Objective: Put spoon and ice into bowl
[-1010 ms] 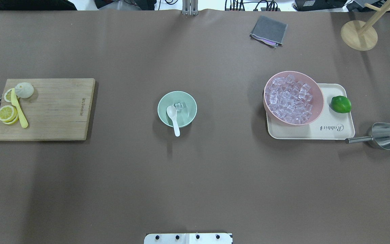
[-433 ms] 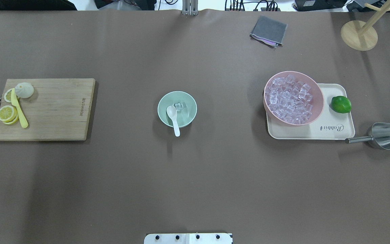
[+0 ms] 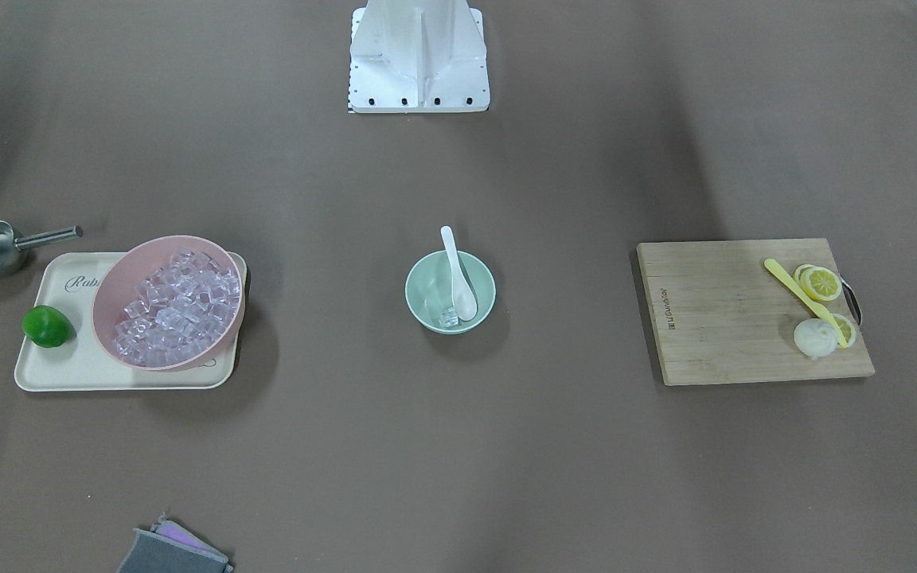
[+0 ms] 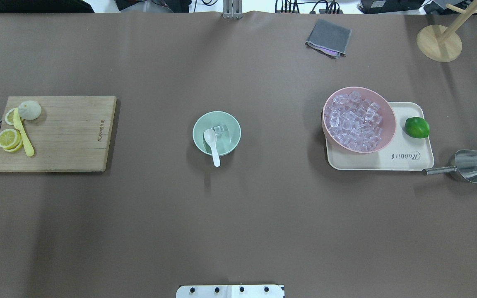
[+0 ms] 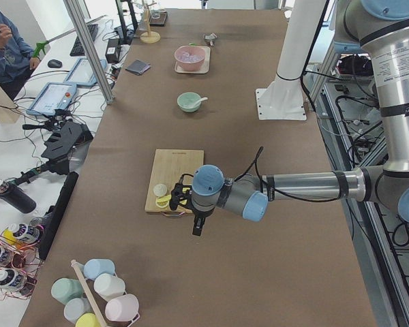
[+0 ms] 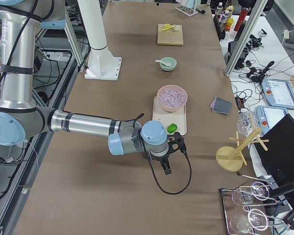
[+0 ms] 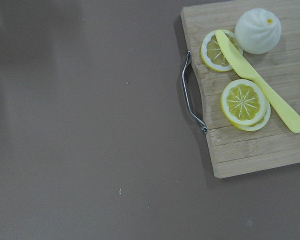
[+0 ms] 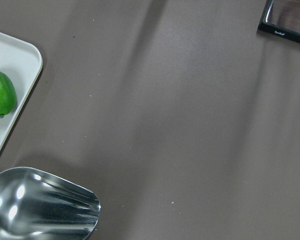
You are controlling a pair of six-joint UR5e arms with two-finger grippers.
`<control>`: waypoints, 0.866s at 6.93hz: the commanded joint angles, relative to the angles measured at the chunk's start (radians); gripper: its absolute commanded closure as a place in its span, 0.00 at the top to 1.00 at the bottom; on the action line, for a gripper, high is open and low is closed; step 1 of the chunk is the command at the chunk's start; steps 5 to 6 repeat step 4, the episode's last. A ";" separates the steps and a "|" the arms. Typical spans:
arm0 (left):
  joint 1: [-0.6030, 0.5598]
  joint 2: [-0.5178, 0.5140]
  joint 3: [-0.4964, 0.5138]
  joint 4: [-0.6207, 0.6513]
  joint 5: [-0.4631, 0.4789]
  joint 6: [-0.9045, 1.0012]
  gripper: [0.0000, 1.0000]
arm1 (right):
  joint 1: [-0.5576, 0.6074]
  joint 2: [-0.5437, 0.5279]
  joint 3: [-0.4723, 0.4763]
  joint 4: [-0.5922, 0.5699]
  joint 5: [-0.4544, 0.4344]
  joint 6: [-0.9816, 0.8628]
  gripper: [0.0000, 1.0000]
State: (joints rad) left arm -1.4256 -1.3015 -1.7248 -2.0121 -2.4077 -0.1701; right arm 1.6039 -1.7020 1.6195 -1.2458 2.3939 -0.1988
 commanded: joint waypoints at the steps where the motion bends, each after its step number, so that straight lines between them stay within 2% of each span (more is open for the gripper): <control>1: -0.030 -0.001 0.013 0.001 -0.001 0.000 0.98 | -0.001 0.024 0.041 -0.111 -0.005 -0.001 1.00; 2: -0.044 0.002 0.008 0.001 -0.002 0.000 0.98 | -0.007 0.027 0.074 -0.168 -0.012 -0.001 1.00; 6: -0.052 -0.001 0.011 0.003 -0.002 -0.002 0.98 | -0.015 0.015 0.088 -0.178 -0.030 0.001 1.00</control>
